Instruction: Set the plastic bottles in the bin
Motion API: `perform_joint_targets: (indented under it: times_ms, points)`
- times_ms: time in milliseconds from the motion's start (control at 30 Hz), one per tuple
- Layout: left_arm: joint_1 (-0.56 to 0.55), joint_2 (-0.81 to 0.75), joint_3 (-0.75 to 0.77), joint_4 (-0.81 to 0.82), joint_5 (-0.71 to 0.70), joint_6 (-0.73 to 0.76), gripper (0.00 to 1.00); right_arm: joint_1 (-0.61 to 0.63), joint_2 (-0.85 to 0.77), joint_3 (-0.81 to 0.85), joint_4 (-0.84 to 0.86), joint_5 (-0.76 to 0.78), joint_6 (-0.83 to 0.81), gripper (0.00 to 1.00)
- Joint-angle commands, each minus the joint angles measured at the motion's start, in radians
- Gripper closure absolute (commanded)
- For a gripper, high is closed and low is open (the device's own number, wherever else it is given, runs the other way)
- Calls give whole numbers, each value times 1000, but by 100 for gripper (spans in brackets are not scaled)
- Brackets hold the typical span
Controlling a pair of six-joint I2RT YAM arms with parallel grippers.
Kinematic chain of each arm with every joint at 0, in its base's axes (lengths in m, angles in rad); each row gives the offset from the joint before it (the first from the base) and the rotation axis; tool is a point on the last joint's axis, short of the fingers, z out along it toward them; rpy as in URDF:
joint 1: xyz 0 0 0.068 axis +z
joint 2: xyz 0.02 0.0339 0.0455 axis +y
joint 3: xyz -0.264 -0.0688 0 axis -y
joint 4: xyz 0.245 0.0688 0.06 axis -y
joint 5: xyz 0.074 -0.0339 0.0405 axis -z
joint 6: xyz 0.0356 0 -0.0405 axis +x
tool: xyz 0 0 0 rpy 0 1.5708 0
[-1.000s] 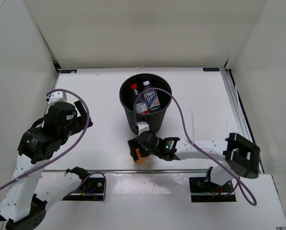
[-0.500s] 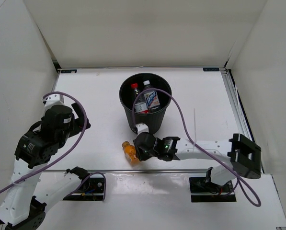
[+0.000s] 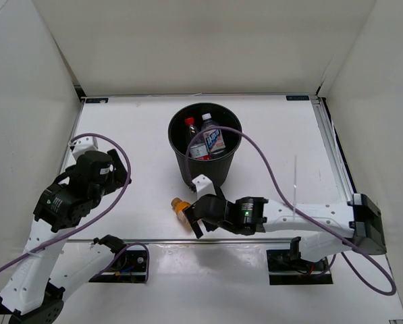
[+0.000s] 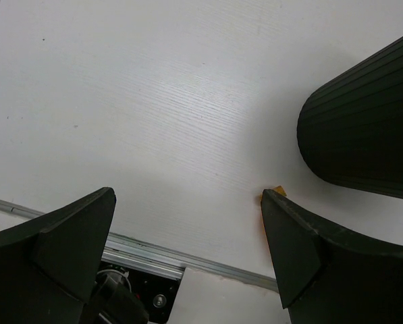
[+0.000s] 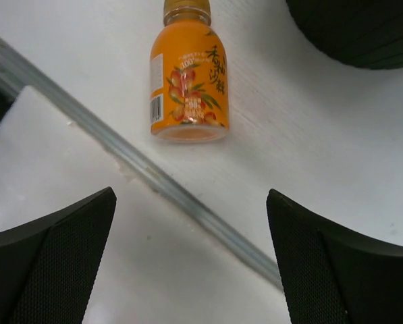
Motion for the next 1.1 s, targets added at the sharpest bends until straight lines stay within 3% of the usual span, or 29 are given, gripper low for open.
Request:
perform_joint_targets:
  times_ms: [0,233,600,700,800,900,967,1067]
  points:
    - [5,-7,-6,22,-24,0,0,-6,78,25,90,72,-127,5]
    - [5,-7,25,-51,-24,19,0,-54,268,45,256,41,-204,4]
    - [5,-18,59,-128,21,46,0,-167,397,54,423,-77,-275,4]
    - [5,-37,68,-128,47,46,0,-190,425,54,423,-117,-275,8]
    - [5,-37,68,-128,56,46,0,-200,445,16,423,-149,-249,15]
    - [5,-37,77,-128,56,37,0,-200,436,-35,408,-196,-215,29]
    - [5,-47,77,-128,56,24,0,-200,404,-58,367,-212,-192,48]
    - [5,-47,77,-128,35,-4,0,-166,316,-69,288,-203,-178,62]
